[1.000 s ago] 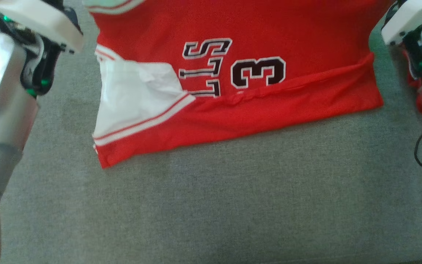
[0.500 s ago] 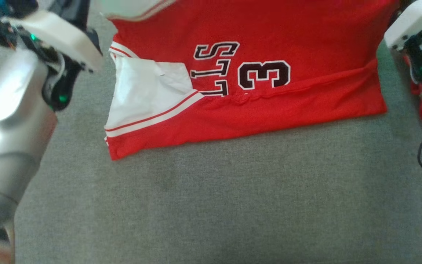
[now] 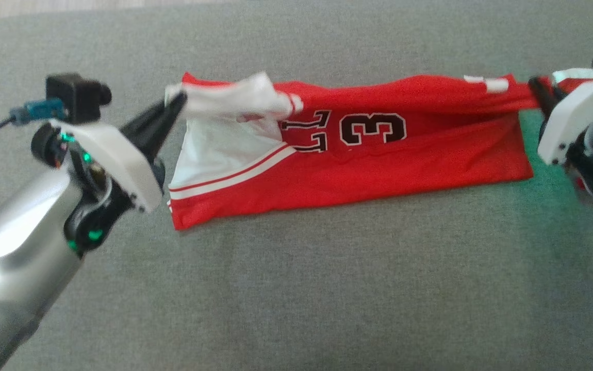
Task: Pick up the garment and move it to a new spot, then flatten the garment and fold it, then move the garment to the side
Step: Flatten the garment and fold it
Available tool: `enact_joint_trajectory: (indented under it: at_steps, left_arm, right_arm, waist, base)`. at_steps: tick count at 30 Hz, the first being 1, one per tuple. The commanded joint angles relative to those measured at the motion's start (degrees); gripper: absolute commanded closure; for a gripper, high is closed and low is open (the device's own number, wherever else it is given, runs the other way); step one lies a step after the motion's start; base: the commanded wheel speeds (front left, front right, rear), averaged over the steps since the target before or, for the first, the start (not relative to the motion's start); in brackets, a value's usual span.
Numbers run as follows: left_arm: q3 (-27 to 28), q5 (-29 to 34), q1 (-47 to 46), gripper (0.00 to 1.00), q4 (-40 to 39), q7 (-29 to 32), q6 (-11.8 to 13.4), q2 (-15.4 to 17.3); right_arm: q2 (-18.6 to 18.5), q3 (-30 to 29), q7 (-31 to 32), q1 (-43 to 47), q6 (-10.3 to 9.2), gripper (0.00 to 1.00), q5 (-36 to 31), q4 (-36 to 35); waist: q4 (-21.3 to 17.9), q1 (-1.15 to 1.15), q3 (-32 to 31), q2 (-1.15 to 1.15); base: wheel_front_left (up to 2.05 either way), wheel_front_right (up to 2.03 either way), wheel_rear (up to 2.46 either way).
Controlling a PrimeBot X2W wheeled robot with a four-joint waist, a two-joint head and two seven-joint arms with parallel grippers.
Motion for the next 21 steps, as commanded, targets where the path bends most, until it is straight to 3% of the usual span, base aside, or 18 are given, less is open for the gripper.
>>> enact_joint_trajectory:
  at_steps: [1,8,20,21]
  left_arm:
    - [1.6,-1.3,-1.1,1.00,-2.5,1.7,0.1,4.1]
    - [-2.8,-4.0,3.1,1.00,-10.7,9.4,0.1,10.3]
    - [-4.9,-3.1,5.0,1.00,-11.5,10.8,1.7,10.4]
    - [-5.0,-2.8,5.1,0.80,-11.3,10.7,1.9,10.2]
  right_arm:
    - [-2.0,1.5,1.3,1.5,-0.04,1.00,1.3,-2.1]
    - [-6.3,8.2,8.5,5.2,-0.04,1.00,7.1,-6.7]
    - [-9.0,13.5,13.3,5.2,-0.04,1.00,10.1,-8.3]
    - [-9.0,13.7,13.5,5.1,-0.04,0.78,10.3,-8.1]
  waist:
    - [0.1,0.01,-1.2,0.00]
    - [-0.3,0.01,-3.4,0.00]
    - [-0.8,0.01,-3.4,0.00]
    - [-0.9,0.01,-3.3,0.00]
  base:
    - [0.00,0.00,0.00]
    - [0.00,0.00,0.00]
    - [0.00,0.00,0.00]
    - [0.00,0.00,0.00]
